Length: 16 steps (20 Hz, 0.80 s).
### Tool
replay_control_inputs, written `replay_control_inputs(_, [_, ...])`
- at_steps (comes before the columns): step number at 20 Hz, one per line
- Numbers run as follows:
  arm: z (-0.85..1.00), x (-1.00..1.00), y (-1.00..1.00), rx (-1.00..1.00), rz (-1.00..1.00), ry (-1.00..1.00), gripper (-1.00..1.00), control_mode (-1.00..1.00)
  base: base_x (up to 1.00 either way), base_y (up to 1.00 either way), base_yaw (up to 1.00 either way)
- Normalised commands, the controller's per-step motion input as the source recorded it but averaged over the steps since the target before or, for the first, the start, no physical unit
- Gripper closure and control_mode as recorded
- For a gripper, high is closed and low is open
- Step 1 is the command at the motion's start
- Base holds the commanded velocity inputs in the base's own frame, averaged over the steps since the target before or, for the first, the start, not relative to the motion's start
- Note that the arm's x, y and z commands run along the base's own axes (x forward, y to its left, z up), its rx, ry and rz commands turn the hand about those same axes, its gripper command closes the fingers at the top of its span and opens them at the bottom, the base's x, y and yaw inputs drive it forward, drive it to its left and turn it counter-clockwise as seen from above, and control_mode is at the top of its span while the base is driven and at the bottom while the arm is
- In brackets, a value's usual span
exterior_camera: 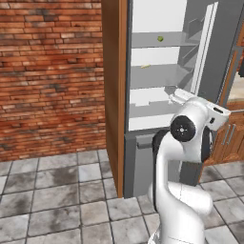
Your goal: Take the lemon wedge from the fridge and place it on the plate with fish on the dining counter.
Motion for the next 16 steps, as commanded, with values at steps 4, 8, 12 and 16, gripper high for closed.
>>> replay_control_inputs(4, [0.13,0.57,0.53,0.00,-0.46,0.00,-1.00,-1.00,0.00,0.00,0.00])
replay_control_inputs(8, [0.02,0.60,-0.13,0.06,-0.05,0.12,-1.00,-1.00,0.00,0.00,0.00])
replay_control_inputs(12, [0.00,0.79,-0.21,0.04,0.00,0.25,-1.00,-1.00,0.00,0.00,0.00])
replay_control_inputs(16, [0.01,0.93,-0.18,0.06,0.00,0.32,-1.00,-1.00,0.00,0.00,0.00])
